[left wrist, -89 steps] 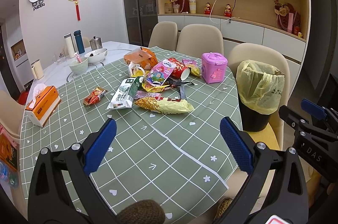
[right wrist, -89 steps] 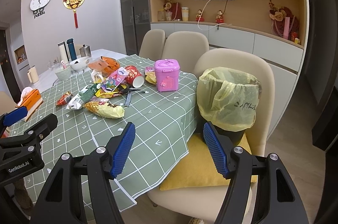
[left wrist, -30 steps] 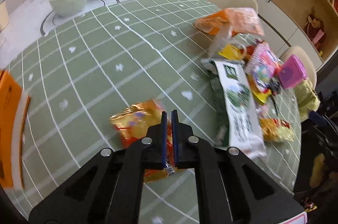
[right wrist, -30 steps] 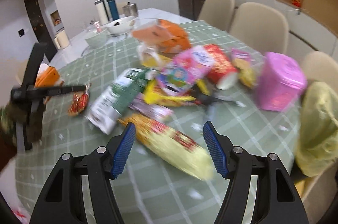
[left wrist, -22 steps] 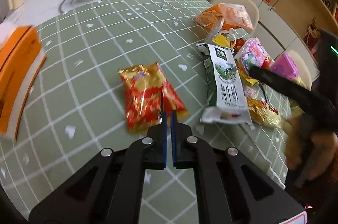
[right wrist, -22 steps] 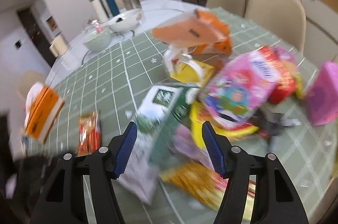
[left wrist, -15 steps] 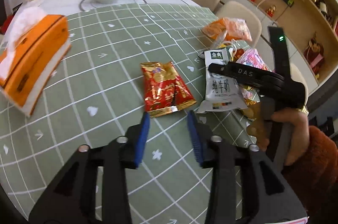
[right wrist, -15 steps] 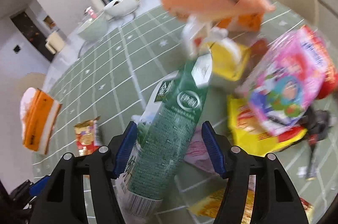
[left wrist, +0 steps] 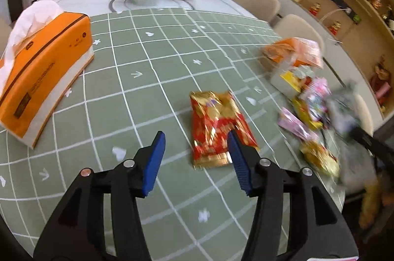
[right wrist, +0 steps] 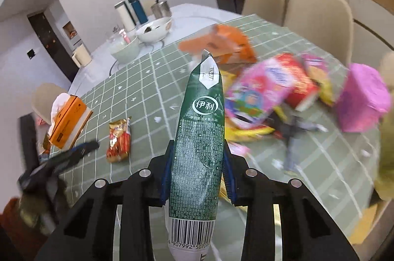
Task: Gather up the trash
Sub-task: 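Grasp the red snack packet with the left tool while the right tool lifts the carton, then drop the carton and red packet into the trash bag with both tools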
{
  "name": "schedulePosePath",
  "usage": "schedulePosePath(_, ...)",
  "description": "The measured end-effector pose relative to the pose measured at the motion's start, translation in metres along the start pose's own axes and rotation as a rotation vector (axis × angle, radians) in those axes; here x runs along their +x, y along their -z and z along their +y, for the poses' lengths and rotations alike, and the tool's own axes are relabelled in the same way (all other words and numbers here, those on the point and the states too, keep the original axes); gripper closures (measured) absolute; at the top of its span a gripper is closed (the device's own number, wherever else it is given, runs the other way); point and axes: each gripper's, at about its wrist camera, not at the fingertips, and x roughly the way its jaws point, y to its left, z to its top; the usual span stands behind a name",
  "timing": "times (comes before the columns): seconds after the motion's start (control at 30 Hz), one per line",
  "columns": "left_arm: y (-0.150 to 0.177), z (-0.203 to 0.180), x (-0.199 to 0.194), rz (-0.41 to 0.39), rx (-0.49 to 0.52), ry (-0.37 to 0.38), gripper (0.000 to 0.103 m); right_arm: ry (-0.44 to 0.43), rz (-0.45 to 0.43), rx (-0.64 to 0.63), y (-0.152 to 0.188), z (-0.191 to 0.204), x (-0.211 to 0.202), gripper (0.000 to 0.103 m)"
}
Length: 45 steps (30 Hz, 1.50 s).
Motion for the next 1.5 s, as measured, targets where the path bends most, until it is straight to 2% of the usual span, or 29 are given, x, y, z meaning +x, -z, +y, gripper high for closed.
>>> schedulePosePath(0.2, -0.017, -0.017, 0.032, 0.022, 0.087, -0.045, 0.057, 0.039, -0.053, -0.008, 0.019, -0.041, -0.054, 0.069)
schedulePosePath(0.23, -0.019, -0.022, 0.036, 0.026, 0.098, -0.058, 0.063, 0.044, -0.056, -0.009, 0.022, -0.049, -0.059, 0.069)
schedulePosePath(0.3, -0.02, -0.027, 0.043, 0.047, 0.096, -0.075, 0.085, 0.058, -0.061, 0.001, 0.024, -0.063, -0.066, 0.069)
schedulePosePath(0.33, -0.02, -0.031, 0.046, 0.061, 0.094, -0.079, 0.09, 0.061, -0.064, 0.012, 0.024, -0.071, -0.07, 0.069)
schedulePosePath(0.43, -0.017, -0.052, 0.04, 0.037, 0.139, -0.106, 0.091, 0.05, -0.075, 0.03, 0.023, -0.092, -0.081, 0.069)
schedulePosePath(0.57, -0.016, -0.089, 0.002, -0.059, 0.14, -0.104, 0.092, 0.036, -0.103, -0.017, 0.013, -0.111, -0.099, 0.069)
schedulePosePath(0.7, -0.023, -0.142, -0.048, -0.183, 0.147, -0.045, 0.092, 0.023, -0.176, -0.058, -0.004, -0.132, -0.127, 0.069)
schedulePosePath(0.8, -0.029, -0.208, -0.078, -0.286, 0.213, -0.001, 0.092, 0.055, -0.264, -0.09, -0.017, -0.153, -0.151, 0.069)
schedulePosePath(0.9, -0.03, -0.265, -0.091, -0.345, 0.266, 0.06, 0.092, 0.105, -0.33, -0.106, -0.028, -0.18, -0.172, 0.069)
schedulePosePath(0.97, -0.029, -0.308, -0.091, -0.361, 0.29, 0.13, 0.092, 0.129, -0.366, -0.097, -0.034, -0.205, -0.189, 0.069)
schedulePosePath(1.1, -0.025, -0.383, -0.072, -0.343, 0.329, 0.248, 0.091, 0.203, -0.419, -0.089, -0.041, -0.255, -0.223, 0.069)
schedulePosePath(1.27, -0.011, -0.47, -0.028, -0.262, 0.338, 0.36, 0.092, 0.287, -0.48, -0.062, -0.049, -0.323, -0.263, 0.069)
schedulePosePath(1.4, 0.014, -0.524, 0.005, -0.208, 0.361, 0.41, 0.091, 0.342, -0.522, -0.043, -0.051, -0.369, -0.287, 0.069)
schedulePosePath(1.5, 0.028, -0.551, 0.024, -0.163, 0.38, 0.427, 0.091, 0.35, -0.528, -0.025, -0.053, -0.401, -0.293, 0.069)
